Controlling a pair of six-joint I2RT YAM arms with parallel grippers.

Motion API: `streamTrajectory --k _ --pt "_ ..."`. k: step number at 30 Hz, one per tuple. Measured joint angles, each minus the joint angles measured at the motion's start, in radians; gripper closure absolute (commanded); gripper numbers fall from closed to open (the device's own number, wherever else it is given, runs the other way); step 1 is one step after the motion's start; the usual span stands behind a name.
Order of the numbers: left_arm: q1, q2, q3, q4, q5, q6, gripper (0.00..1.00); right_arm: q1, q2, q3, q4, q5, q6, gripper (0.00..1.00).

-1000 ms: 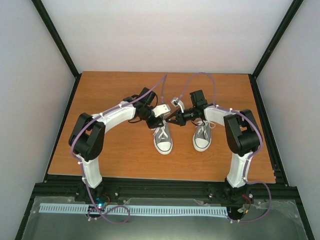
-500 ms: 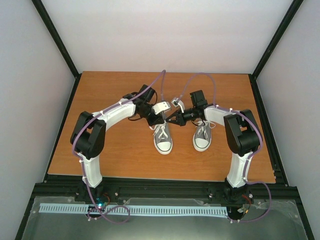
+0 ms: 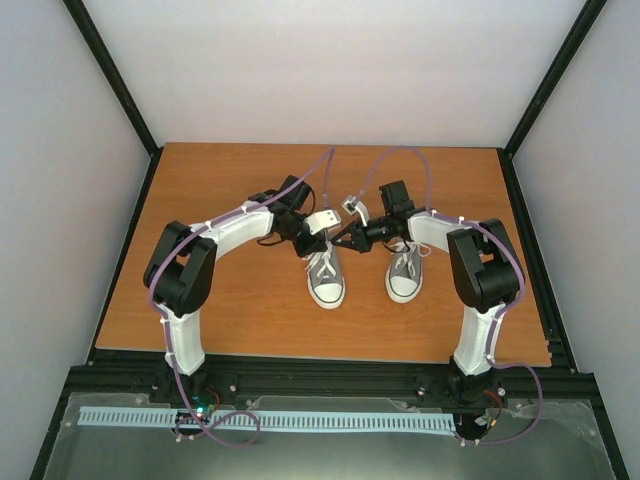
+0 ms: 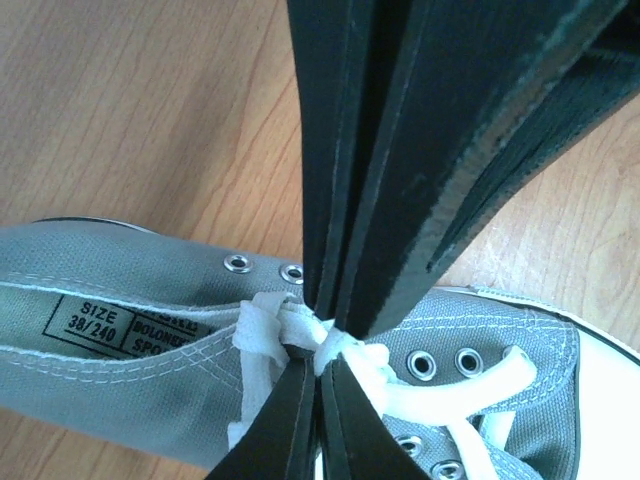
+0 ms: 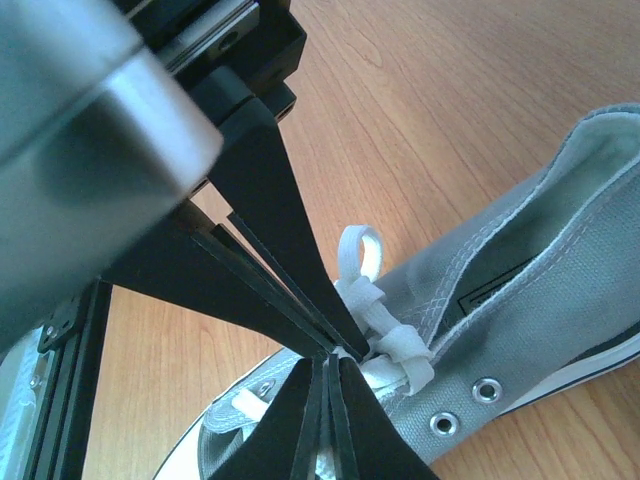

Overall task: Tie the shoes
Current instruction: Tie the shoelace on the shoe.

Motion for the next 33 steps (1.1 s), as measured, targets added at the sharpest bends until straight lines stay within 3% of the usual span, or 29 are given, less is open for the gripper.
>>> streamTrajectory --k 2,7,10,11,12,13,16,19,24,29,32,33 --pt "0.0 0.0 -0.001 0.003 -0.002 0.002 0.9 0.0 0.0 0.0 0.0 0.002 0.0 0.97" --pt "0.003 0.0 0.008 -0.03 -0.011 0.017 0.6 0.001 0.0 0.0 -0.002 0.002 0.0 0.97" --pt "0.02 -0.014 0.048 -0.109 -0.003 0.053 0.56 0.001 0.0 0.0 -0.003 0.003 0.0 0.97" --pt "0.03 -0.023 0.06 -0.126 -0.004 0.068 0.35 0.001 0.0 0.0 -0.003 0.002 0.0 0.97" --pt "0.043 -0.036 0.068 -0.138 -0.008 0.082 0.05 0.001 0.0 0.0 -0.003 0.002 0.0 0.97" --pt "0.06 -0.051 0.07 -0.143 -0.021 0.1 0.0 0.002 0.0 0.0 -0.003 0.002 0.0 0.97" --pt "0.104 -0.077 0.056 -0.143 -0.088 0.145 0.0 0.004 0.0 0.0 -0.003 0.002 0.0 0.97" --pt "0.134 -0.084 -0.034 -0.117 -0.161 0.199 0.08 0.005 0.0 0.0 -0.003 -0.002 0.0 0.97" --pt "0.117 -0.084 -0.205 -0.04 -0.195 0.244 0.19 0.005 0.0 0.0 -0.003 -0.003 0.0 0.97" --pt "0.068 -0.082 -0.249 0.094 -0.243 0.231 0.24 0.006 0.0 0.0 -0.003 -0.003 0.0 0.97" --pt "0.051 -0.061 -0.238 0.155 -0.264 0.218 0.32 0.007 0.0 0.0 -0.003 -0.003 0.0 0.97" --pt "0.048 -0.049 -0.233 0.167 -0.269 0.213 0.39 0.008 0.0 0.0 -0.003 -0.003 0.0 0.97"
